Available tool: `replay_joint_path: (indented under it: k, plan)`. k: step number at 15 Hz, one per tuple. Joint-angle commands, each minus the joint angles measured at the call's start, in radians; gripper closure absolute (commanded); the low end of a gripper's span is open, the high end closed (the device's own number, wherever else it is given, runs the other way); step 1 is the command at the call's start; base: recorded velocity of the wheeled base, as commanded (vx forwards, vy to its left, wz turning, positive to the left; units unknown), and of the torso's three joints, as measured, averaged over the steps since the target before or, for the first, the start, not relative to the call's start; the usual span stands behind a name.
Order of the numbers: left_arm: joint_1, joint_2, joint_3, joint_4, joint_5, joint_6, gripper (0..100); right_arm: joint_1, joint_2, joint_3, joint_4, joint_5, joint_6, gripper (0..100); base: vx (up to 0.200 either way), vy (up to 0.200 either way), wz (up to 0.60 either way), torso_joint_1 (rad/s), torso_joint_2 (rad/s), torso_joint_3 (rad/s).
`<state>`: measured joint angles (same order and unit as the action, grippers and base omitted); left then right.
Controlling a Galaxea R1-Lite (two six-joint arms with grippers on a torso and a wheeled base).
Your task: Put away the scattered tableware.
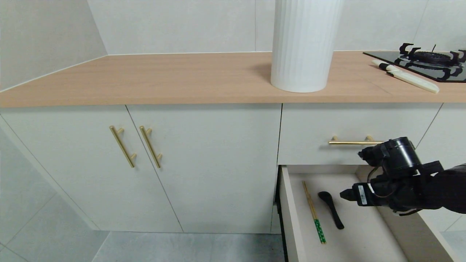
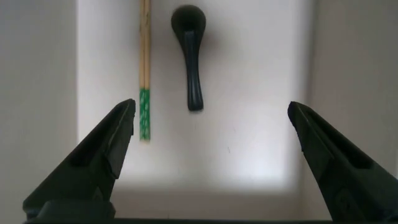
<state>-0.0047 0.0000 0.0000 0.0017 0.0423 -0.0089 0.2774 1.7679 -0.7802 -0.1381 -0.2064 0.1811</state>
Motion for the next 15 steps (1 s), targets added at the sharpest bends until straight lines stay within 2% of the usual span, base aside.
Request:
replay_joint_path:
  k: [1,5,15]
  plan:
    - [0.000,0.000,0.000,0.000,0.001,0.000,0,0.003,-0.122,-0.027,0.057,0.008,0.000,0,0.000,0.000,0.00,0.000,0.00,0.000]
    - [0.000,0.000,0.000,0.000,0.001,0.000,0,0.026,-0.134,-0.022,0.074,0.010,0.000,0,0.000,0.000,0.00,0.000,0.00,0.000]
    - [0.000,0.000,0.000,0.000,0.001,0.000,0,0.074,-0.177,-0.017,0.161,0.010,-0.003,0,-0.200,0.000,0.00,0.003,0.00,0.002]
